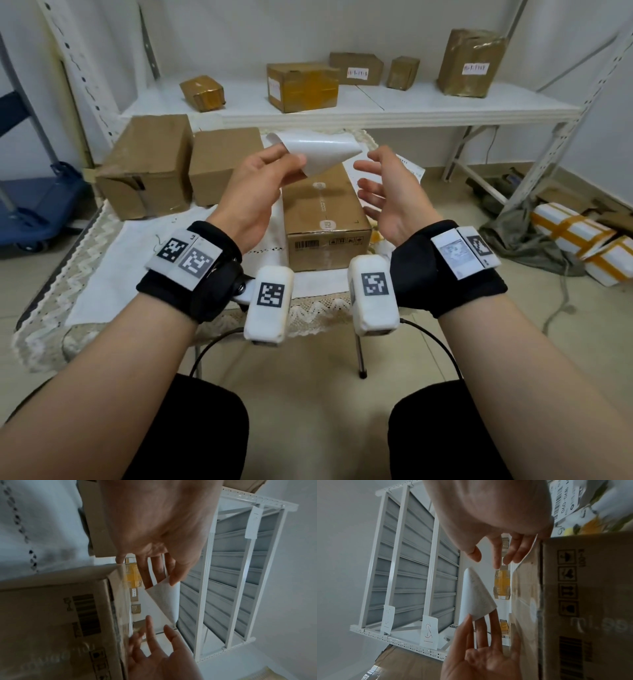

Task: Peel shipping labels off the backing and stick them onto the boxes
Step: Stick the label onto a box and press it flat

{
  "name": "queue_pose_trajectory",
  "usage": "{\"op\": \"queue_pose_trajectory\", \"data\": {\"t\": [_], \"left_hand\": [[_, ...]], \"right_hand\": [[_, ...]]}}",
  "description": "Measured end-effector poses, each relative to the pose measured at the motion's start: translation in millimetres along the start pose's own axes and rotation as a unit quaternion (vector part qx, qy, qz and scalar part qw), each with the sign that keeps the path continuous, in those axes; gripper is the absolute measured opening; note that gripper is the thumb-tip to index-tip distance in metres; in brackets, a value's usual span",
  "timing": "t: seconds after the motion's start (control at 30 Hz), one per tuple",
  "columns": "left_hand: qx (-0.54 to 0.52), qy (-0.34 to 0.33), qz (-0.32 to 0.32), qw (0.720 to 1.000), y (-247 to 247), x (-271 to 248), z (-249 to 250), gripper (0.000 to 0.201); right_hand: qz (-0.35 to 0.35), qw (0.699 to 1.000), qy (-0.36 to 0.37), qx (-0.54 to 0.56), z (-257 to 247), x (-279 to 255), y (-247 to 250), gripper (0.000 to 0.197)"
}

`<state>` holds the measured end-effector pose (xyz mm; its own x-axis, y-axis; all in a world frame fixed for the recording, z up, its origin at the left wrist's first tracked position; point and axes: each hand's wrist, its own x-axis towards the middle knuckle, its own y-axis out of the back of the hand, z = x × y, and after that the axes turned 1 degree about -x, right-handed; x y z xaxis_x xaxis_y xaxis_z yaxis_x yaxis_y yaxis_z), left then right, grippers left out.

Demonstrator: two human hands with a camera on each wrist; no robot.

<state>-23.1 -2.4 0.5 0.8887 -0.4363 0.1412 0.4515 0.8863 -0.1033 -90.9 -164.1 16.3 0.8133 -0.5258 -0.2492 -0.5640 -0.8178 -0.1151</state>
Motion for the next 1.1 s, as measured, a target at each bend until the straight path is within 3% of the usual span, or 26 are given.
{"op": "queue_pose_trajectory", "data": {"t": [0.17, 0.43, 0.6, 0.67, 0.8, 0.97, 1.1], "left_hand": [[0.043, -0.044, -0.002, 0.998, 4, 8, 2, 0.032], [0.131, -0.115, 0.011, 0.985, 7, 15, -2, 0.025], [0.195, -0.161, 0.025, 0.967, 7, 17, -6, 0.021], [0.238, -0.177, 0.03, 0.955, 8, 19, -8, 0.022], [0.299, -0.215, -0.024, 0.929, 8, 19, -9, 0.031], [0.349, -0.226, -0.067, 0.907, 8, 18, -8, 0.051], [0.367, -0.227, -0.083, 0.898, 11, 20, -9, 0.047]], "right_hand": [[-0.007, 0.998, 0.05, 0.028, -2, 5, -7, 0.023], [-0.087, 0.993, 0.042, 0.071, -7, 6, -2, 0.013], [-0.111, 0.985, 0.023, 0.13, -10, 4, 2, 0.041], [-0.118, 0.983, 0.022, 0.135, -11, 2, 3, 0.043], [-0.123, 0.984, 0.024, 0.123, -10, 1, 5, 0.013], [-0.103, 0.988, 0.036, 0.113, -5, 9, 6, 0.022], [-0.089, 0.987, 0.037, 0.131, -3, 13, 7, 0.023]]}}
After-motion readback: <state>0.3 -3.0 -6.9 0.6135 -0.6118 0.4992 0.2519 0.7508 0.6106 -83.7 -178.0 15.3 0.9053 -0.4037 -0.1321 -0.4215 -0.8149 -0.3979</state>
